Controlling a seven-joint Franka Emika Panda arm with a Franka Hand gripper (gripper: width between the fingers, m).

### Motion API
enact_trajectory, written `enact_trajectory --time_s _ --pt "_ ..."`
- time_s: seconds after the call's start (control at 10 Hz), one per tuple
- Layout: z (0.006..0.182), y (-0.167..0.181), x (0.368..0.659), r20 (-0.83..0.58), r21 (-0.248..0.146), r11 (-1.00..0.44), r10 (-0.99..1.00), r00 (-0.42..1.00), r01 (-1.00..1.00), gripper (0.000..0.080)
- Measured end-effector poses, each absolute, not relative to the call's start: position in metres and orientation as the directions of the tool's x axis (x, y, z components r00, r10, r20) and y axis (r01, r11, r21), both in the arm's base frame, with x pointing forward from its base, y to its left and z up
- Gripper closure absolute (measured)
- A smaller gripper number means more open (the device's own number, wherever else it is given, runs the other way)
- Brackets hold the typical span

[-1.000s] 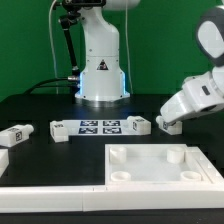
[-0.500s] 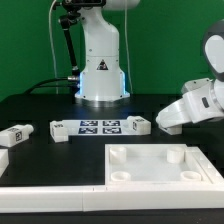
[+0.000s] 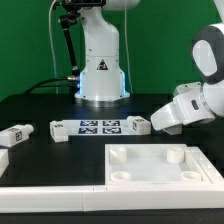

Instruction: Assemble square table

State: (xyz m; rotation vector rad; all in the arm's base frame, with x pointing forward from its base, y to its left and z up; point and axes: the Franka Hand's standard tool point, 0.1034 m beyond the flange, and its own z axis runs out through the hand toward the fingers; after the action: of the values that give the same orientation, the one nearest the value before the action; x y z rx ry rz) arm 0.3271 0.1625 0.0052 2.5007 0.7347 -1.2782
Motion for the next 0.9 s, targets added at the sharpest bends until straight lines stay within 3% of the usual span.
enact_trajectory --time_s 0.1,0.2,0.7,0.8,0.9 --pt "0.005 0.162 0.327 -0.808 -0.016 -0.845 0.326 0.491 0.534 0.0368" --pt "0.005 0.162 0.327 -0.808 -0.016 -0.845 0.326 0.491 0.534 0.0513" --pt "0.005 0.163 0.327 -0.808 -0.016 -0.845 0.326 0.491 0.534 0.0512" --pt "0.009 0.163 0.330 -0.809 -0.025 -0.845 0.331 0.485 0.535 0.0511" --pt "0.031 0.163 0.349 -0.807 -0.039 -0.845 0.342 0.482 0.534 0.0511"
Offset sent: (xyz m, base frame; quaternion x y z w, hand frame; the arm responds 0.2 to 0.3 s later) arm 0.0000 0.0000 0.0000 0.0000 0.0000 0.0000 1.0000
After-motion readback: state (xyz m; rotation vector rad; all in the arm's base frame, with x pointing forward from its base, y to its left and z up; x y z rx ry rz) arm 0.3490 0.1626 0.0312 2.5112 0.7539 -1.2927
